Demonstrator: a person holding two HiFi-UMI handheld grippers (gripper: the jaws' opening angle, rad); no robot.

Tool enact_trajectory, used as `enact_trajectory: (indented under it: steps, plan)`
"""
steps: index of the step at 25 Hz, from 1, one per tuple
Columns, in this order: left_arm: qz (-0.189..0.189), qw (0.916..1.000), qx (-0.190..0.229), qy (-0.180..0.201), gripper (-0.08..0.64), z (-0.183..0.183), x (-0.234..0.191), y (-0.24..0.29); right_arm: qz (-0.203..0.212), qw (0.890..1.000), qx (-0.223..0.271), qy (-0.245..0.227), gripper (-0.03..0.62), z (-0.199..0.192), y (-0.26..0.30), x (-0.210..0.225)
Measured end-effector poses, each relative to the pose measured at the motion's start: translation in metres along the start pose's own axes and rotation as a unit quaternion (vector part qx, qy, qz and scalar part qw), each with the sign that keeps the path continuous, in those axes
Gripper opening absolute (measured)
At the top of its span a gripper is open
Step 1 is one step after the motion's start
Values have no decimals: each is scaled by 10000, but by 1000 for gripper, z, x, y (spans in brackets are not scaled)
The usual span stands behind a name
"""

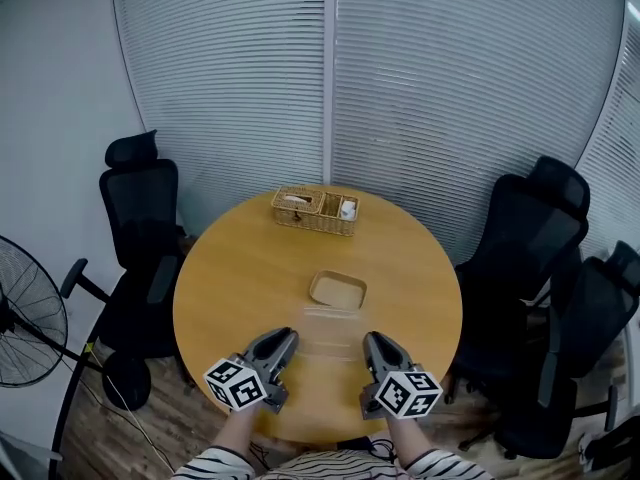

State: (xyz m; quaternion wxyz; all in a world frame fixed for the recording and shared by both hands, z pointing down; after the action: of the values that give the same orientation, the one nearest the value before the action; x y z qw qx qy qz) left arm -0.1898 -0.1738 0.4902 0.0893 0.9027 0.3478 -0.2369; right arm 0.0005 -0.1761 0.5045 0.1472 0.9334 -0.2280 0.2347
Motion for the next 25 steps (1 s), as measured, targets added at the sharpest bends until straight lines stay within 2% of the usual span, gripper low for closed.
enact_trajectory:
  steps: [13, 25]
  plan:
    - [-9, 9999, -21, 126, 75, -17, 39, -69, -42, 9999, -119, -102, 55, -33, -58, -41]
    - [-86, 9997, -127, 193, 74, -25, 59, -96, -115, 9995, -272, -111, 46, -51, -87, -58]
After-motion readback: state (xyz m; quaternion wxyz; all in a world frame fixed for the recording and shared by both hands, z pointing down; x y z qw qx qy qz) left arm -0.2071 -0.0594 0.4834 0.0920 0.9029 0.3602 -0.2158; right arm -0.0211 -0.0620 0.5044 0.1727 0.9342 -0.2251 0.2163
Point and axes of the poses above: the fingertips, and each gripper's own axes: y forward along the fingers, x to its right, z out of its top, the point moved 2 cm from there along -y, backward along the fingers
